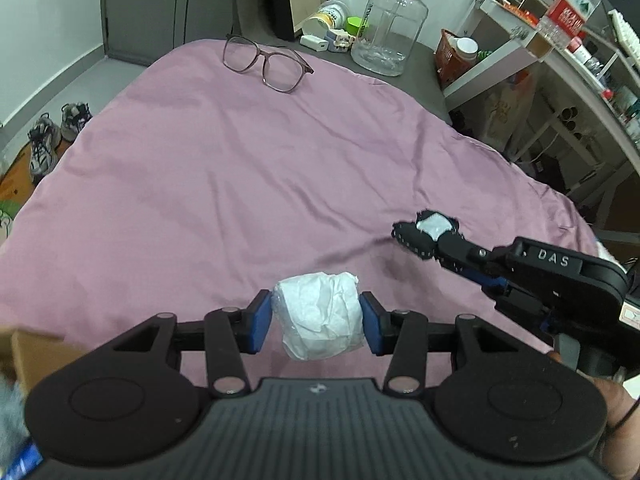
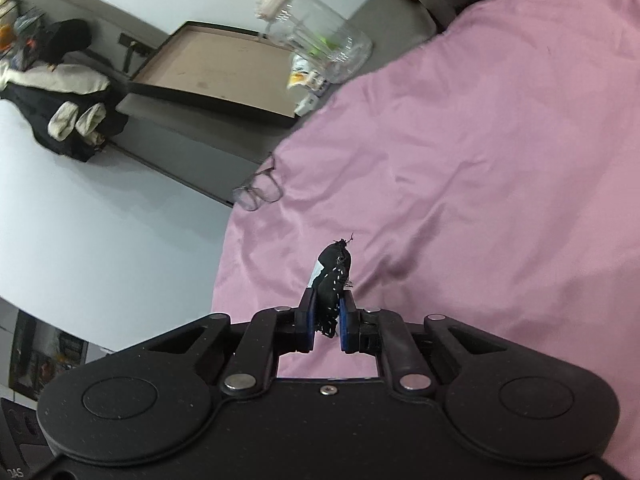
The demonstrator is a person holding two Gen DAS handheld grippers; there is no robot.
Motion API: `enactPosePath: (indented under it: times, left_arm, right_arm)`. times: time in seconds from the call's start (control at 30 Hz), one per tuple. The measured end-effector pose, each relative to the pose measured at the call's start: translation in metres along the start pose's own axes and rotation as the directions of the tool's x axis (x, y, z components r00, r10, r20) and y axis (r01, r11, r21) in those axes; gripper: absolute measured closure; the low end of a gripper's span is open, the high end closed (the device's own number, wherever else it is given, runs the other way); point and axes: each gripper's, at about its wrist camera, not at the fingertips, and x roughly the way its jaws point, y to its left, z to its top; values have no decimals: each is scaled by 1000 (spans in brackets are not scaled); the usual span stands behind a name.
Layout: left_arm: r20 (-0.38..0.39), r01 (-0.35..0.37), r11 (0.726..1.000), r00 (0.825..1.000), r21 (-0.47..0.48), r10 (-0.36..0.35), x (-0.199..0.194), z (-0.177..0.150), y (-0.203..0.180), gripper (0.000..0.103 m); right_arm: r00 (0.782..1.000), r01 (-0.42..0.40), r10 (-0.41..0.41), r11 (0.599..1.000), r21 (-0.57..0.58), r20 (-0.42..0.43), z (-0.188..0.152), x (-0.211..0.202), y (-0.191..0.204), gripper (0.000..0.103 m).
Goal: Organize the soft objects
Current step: 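Grasp the white cloth bundle with the left gripper while the right gripper grasps the black plush, then carry the white bundle and black plush with both grippers over the box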
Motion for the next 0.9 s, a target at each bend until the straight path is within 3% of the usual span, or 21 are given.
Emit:
enactPosePath:
  times: [0.5,0.9]
  left_arm:
    - [92,25,1000,995,2,-25,-93,-19,17,57]
    - [144,26,1000,989,14,-28,-150,-48,43,57]
  right_arm:
    - [1000,7,-5,990,-141,15,-52,-66,69,91]
    - [999,-14,20,983,-181,27,-95,-99,110,91]
